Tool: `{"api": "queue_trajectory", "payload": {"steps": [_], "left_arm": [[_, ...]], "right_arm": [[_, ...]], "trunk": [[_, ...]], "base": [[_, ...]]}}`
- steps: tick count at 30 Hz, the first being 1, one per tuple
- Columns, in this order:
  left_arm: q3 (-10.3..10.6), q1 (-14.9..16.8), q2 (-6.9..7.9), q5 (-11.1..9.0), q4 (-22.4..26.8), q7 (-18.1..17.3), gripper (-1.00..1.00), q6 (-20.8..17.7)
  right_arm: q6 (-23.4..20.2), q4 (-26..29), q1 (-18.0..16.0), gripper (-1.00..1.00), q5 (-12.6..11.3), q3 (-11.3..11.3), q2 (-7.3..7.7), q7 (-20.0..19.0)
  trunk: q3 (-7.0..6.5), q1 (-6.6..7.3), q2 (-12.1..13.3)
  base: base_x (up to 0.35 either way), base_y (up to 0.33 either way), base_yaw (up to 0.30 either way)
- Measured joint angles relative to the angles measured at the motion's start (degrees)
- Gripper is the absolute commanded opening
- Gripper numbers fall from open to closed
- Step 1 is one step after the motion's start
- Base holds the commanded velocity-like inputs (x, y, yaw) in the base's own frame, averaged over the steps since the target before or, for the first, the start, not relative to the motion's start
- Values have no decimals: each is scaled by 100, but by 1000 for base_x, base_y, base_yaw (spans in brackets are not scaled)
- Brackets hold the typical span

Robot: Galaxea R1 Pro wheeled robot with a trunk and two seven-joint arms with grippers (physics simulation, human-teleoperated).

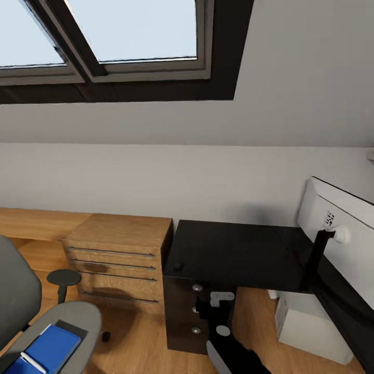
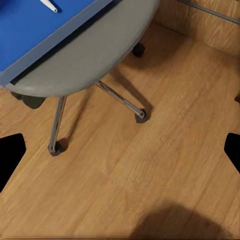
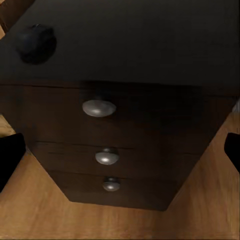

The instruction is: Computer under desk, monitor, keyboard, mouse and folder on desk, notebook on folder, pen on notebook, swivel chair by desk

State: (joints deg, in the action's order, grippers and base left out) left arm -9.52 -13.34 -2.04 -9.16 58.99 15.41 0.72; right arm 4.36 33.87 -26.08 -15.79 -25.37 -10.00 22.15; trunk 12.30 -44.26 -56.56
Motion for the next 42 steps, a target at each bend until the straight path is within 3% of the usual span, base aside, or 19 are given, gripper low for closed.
{"api": "queue_trajectory", "payload": {"steps": [4,5,6,11,12,13,17,20,26,42], "left_arm": [[4,-1,3,-1,-14,0,100,-1],[4,-1,-1,-1,-22,0,100,-1],[5,-1,-2,0,-23,0,100,-1],[5,-1,-7,0,-27,0,100,-1],[11,-1,-20,0,-28,-2,100,6],[12,-1,-21,0,-29,-3,100,6],[14,-1,-16,0,-85,-7,100,12],[23,-1,-16,0,-138,-8,100,14],[28,-1,-20,1,-170,-8,100,15],[33,-1,-15,1,-186,-9,100,15]], "right_arm": [[603,-781,6,100,56,-232,0,-10],[1163,-1461,8,100,68,-276,1,-25],[1273,-1678,6,100,72,-283,0,-28],[1863,-2260,4,100,68,-282,0,-30],[2584,-2938,5,100,38,-248,4,-30],[2661,-3093,4,100,42,-252,3,-35],[2827,-3275,3,100,38,-260,2,-130],[2876,-3322,3,100,30,-256,123,-378],[2898,-3346,3,100,18,-259,194,-665],[2922,-3354,3,100,2,-257,194,-786]], "trunk": [[1,2,1],[2,4,0],[1,4,1],[1,4,0],[1,4,0],[1,4,0],[0,2,-1],[0,1,0],[0,0,0],[0,0,0]], "base": [[-179,66,-18],[-33,12,-3],[-21,7,-2],[-9,3,-1],[0,0,0],[0,0,0],[-53,0,0],[-212,0,0],[-287,0,0],[-329,0,0]]}}
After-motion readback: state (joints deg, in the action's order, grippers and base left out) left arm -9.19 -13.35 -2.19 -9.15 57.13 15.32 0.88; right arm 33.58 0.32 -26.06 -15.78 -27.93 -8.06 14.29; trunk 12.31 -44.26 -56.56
